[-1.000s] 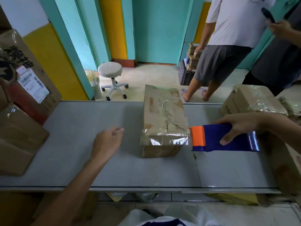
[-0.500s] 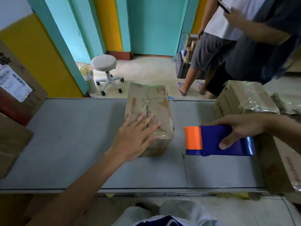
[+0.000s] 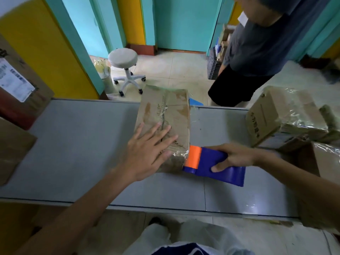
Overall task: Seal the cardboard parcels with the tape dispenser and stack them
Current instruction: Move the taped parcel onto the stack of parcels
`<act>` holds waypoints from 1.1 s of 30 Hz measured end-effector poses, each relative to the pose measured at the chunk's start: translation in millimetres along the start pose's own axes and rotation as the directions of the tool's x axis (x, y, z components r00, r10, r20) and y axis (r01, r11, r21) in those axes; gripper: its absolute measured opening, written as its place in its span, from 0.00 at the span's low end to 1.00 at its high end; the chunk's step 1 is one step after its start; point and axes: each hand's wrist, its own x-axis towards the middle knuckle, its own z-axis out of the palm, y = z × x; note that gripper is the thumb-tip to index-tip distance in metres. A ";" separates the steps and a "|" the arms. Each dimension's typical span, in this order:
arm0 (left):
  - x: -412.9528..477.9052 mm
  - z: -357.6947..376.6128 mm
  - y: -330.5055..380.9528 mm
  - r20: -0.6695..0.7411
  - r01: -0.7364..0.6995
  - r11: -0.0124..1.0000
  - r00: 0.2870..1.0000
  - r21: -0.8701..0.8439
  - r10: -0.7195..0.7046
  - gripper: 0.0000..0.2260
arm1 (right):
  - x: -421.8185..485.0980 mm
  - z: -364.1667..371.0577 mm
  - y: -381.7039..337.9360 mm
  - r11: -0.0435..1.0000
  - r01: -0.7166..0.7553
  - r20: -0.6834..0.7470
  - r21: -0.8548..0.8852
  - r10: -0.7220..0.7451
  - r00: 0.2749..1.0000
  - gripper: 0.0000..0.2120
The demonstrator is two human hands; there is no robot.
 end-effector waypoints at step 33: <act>-0.4 -15.5 -5.2 -0.224 0.008 0.564 0.913 -0.826 -0.341 0.07 | -20.9 -28.1 66.4 0.736 -0.588 0.183 0.336 0.562 0.807 0.37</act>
